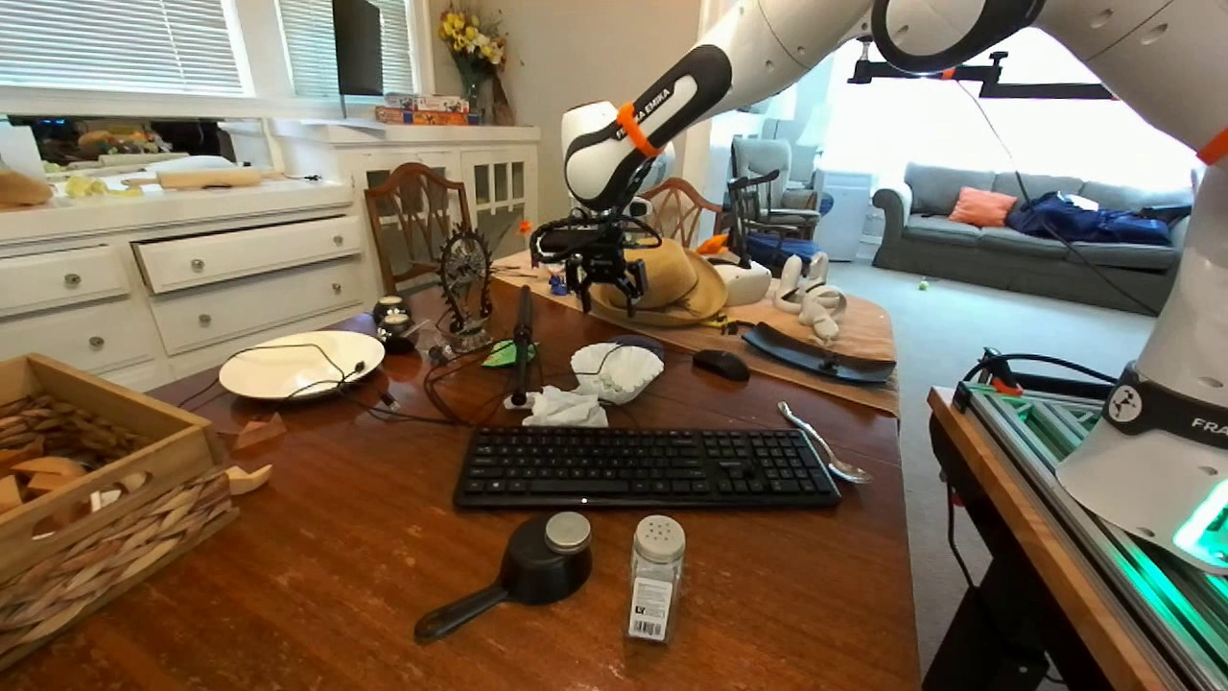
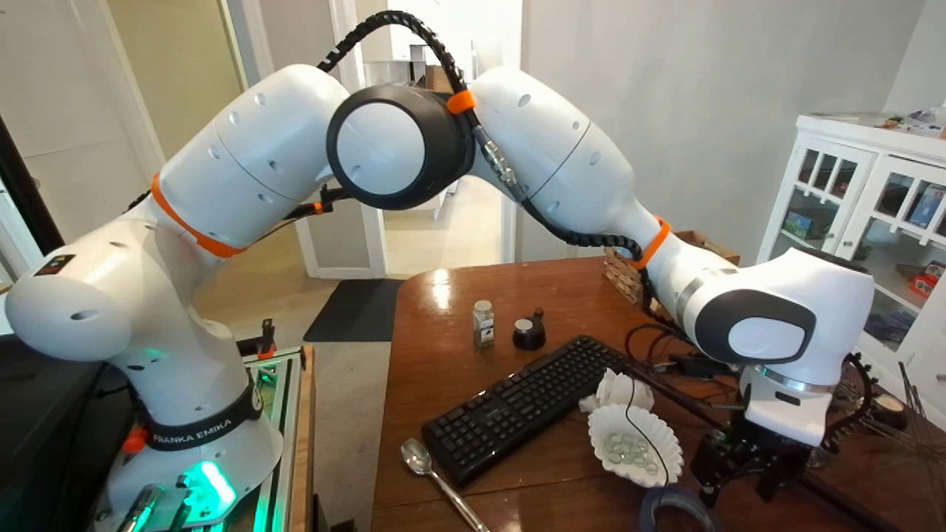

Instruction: Put the tape through the bottle

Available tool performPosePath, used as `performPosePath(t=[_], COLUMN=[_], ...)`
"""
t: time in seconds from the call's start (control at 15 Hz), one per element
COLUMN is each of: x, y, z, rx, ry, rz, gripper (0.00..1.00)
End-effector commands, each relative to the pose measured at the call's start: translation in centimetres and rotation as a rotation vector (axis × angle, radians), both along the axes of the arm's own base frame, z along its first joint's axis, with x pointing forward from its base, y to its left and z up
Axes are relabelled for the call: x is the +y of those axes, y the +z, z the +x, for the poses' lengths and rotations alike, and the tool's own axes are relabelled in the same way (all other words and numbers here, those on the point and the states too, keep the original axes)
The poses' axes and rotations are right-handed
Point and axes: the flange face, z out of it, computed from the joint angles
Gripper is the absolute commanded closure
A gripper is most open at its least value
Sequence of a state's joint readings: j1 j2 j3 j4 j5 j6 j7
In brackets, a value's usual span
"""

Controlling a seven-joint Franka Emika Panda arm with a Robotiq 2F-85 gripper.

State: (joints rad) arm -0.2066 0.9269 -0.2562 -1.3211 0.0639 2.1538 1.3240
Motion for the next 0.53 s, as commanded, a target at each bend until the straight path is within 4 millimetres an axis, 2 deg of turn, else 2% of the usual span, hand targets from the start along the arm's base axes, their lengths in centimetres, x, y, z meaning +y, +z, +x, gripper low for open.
performPosePath(t=[0.0,0.33,0.47], x=[-0.8,-0.3,-0.1], y=[-1.5,-2.9,-3.2], z=[0.1,-0.4,-0.6], rx=[0.005,0.017,0.022], ry=[-0.043,-0.065,-0.070], rz=[-0.007,-0.012,-0.013], gripper=[0.06,0.04,0.07])
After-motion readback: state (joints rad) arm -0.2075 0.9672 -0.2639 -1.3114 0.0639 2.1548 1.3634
